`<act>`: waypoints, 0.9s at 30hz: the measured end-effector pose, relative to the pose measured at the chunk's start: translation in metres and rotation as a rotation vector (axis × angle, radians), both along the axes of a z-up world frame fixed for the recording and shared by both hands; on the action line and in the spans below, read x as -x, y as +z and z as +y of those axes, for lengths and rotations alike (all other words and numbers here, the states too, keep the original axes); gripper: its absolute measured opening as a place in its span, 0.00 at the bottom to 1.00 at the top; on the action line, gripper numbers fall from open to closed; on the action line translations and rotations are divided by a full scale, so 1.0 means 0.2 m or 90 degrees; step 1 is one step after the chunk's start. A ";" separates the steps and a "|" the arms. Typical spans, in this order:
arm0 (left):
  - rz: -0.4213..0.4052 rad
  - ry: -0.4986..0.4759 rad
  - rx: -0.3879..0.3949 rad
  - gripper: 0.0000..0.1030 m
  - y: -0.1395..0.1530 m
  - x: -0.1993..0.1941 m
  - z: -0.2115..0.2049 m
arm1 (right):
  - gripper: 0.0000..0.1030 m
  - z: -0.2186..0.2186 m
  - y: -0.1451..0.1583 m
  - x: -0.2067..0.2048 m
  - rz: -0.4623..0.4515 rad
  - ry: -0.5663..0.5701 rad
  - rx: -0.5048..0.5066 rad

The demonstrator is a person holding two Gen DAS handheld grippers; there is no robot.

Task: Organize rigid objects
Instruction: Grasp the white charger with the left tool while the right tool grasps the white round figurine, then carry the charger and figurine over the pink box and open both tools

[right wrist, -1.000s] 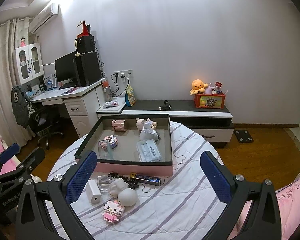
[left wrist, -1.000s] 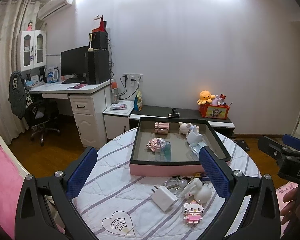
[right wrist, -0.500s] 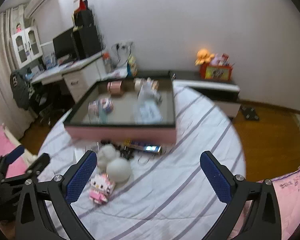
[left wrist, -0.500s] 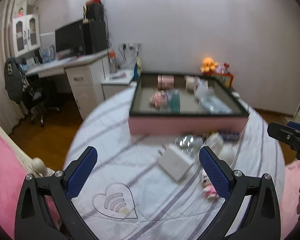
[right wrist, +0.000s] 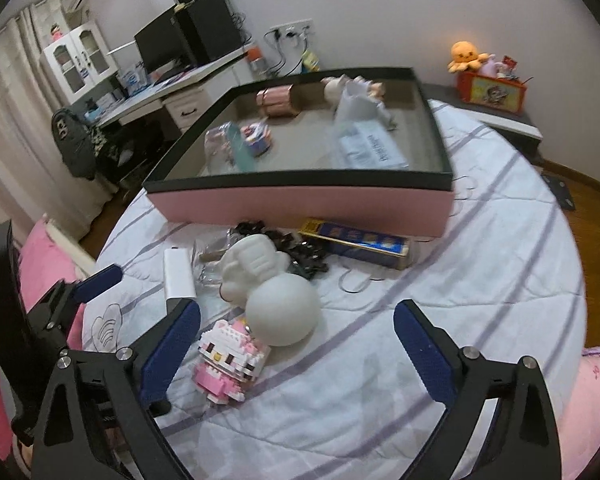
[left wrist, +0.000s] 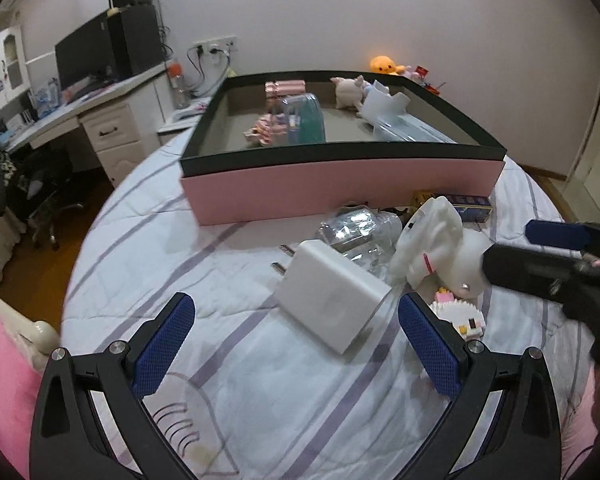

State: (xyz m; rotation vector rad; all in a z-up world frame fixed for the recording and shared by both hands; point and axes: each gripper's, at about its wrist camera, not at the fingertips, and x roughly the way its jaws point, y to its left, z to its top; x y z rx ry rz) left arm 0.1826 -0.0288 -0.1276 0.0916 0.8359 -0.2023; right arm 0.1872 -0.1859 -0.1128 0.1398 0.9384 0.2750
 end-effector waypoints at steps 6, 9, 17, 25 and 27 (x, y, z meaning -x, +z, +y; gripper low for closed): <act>0.026 0.009 0.008 0.98 -0.05 -0.10 0.00 | 0.78 0.06 -0.08 -0.09 0.036 0.020 0.011; 0.051 -0.009 0.021 0.83 -0.08 -0.13 -0.01 | 0.70 0.08 -0.11 -0.11 0.046 0.033 0.004; 0.057 -0.039 0.048 0.57 -0.08 -0.13 -0.01 | 0.47 0.10 -0.13 -0.13 0.048 0.064 -0.028; 0.053 -0.031 0.071 0.57 -0.06 -0.10 0.01 | 0.47 0.06 -0.11 -0.09 0.038 0.055 -0.045; 0.048 -0.028 0.069 0.57 -0.05 -0.08 0.02 | 0.47 0.05 -0.09 -0.07 0.034 0.054 -0.047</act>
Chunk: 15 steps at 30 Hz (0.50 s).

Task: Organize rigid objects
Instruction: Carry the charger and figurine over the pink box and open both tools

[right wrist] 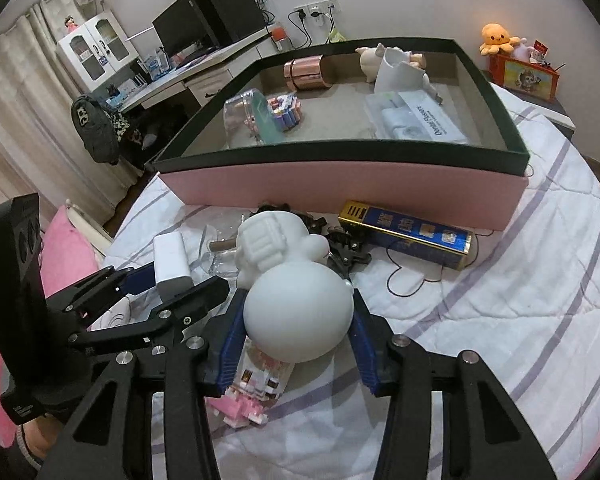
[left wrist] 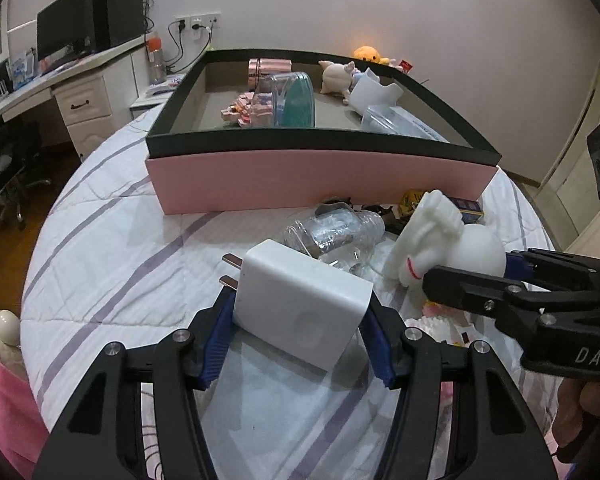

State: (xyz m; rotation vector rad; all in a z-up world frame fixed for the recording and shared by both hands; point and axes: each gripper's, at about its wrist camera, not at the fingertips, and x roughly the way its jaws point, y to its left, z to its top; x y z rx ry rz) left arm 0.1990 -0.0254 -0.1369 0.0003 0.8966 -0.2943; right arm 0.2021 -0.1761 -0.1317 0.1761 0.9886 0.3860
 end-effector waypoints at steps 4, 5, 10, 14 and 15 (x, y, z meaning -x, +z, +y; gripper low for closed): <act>-0.016 0.005 -0.003 0.57 0.05 0.03 0.01 | 0.47 -0.02 0.03 0.02 -0.009 -0.005 -0.003; -0.021 0.007 -0.003 0.57 0.07 0.03 0.01 | 0.47 -0.03 0.05 0.03 -0.011 -0.007 -0.005; -0.054 0.011 0.001 0.57 0.20 0.03 0.03 | 0.47 -0.05 0.14 0.04 -0.034 -0.009 -0.020; -0.092 0.016 -0.002 0.57 0.34 -0.03 0.04 | 0.47 -0.08 0.25 0.00 -0.065 -0.012 -0.018; -0.101 0.019 -0.004 0.57 0.37 -0.05 0.04 | 0.47 -0.08 0.28 -0.02 -0.073 -0.013 -0.016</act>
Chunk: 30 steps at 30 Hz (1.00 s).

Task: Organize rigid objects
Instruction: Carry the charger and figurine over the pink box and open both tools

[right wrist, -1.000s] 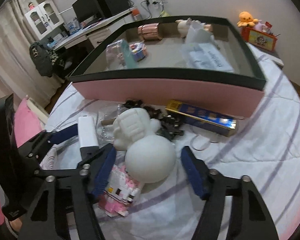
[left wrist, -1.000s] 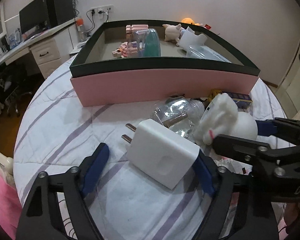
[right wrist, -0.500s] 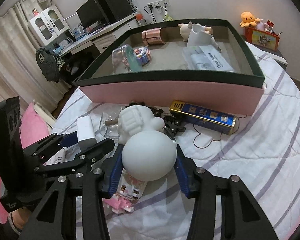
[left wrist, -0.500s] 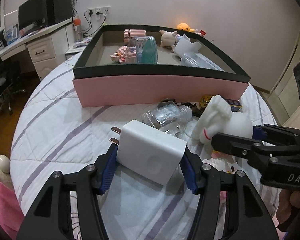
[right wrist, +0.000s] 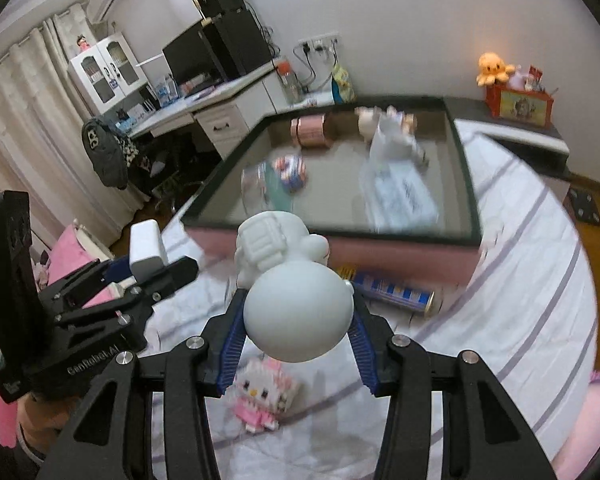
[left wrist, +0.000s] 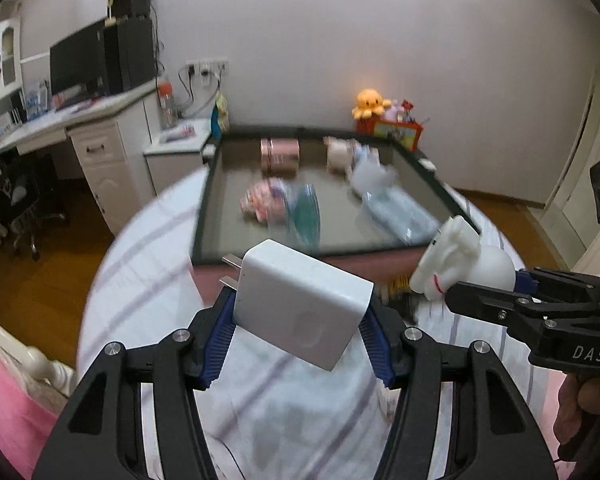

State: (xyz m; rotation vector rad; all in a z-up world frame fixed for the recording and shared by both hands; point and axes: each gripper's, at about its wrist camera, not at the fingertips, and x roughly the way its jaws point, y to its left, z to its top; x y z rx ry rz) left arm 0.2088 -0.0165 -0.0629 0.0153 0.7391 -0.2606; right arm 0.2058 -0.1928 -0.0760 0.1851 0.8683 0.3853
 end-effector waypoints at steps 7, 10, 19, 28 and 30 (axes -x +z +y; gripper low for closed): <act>-0.058 0.028 -0.004 0.57 0.22 -0.21 0.03 | 0.47 -0.03 0.20 -0.19 -0.053 -0.020 0.021; -0.075 0.041 -0.005 0.57 0.29 -0.33 0.03 | 0.47 -0.03 0.28 -0.29 -0.072 -0.030 0.034; -0.066 0.041 -0.014 0.57 0.29 -0.67 -0.03 | 0.47 0.03 0.23 -0.66 -0.053 -0.042 0.077; 0.002 0.030 -0.019 0.57 0.08 -0.97 -0.10 | 0.47 0.08 0.03 -0.88 0.006 -0.036 0.120; 0.018 0.033 -0.015 0.57 0.04 -1.02 -0.10 | 0.47 0.08 -0.01 -0.91 0.019 -0.035 0.132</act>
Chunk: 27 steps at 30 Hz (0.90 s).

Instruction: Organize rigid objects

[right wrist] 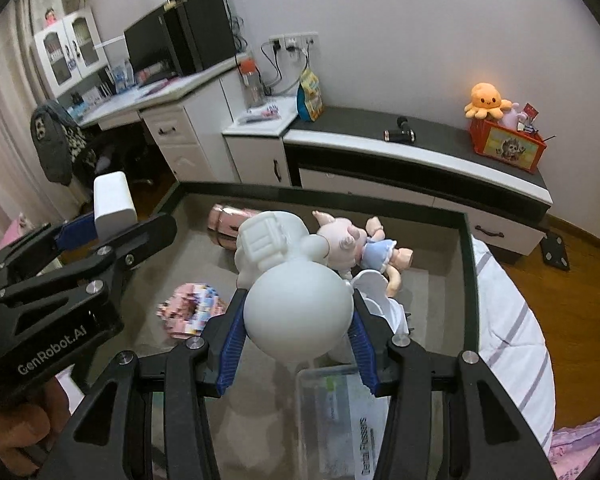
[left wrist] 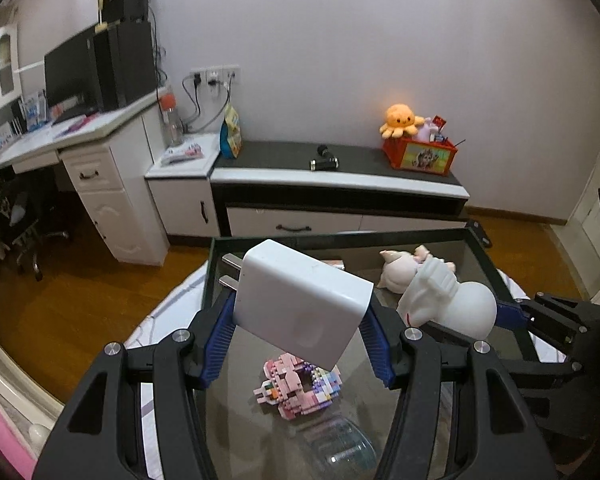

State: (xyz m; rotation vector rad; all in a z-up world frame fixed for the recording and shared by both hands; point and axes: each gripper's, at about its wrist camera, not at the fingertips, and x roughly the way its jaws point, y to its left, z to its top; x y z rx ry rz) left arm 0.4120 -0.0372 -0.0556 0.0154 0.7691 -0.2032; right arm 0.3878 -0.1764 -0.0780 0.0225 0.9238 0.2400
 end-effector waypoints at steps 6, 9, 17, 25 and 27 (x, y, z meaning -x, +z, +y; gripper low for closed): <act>0.037 -0.002 -0.009 0.58 -0.09 -0.07 -0.01 | 0.48 0.01 -0.07 -0.04 0.023 -0.001 0.021; 0.042 -0.001 -0.009 0.59 -0.11 -0.06 -0.01 | 0.48 0.02 -0.07 -0.04 0.025 0.001 0.031; -0.009 0.011 -0.020 0.86 -0.02 0.05 0.01 | 0.71 0.05 -0.05 -0.01 0.015 0.019 0.047; -0.074 0.035 -0.006 0.98 0.15 0.27 0.10 | 1.00 0.02 0.03 0.09 -0.016 -0.010 0.043; -0.089 0.040 -0.003 0.99 0.20 0.33 0.12 | 1.00 0.01 0.06 0.13 -0.028 -0.022 0.034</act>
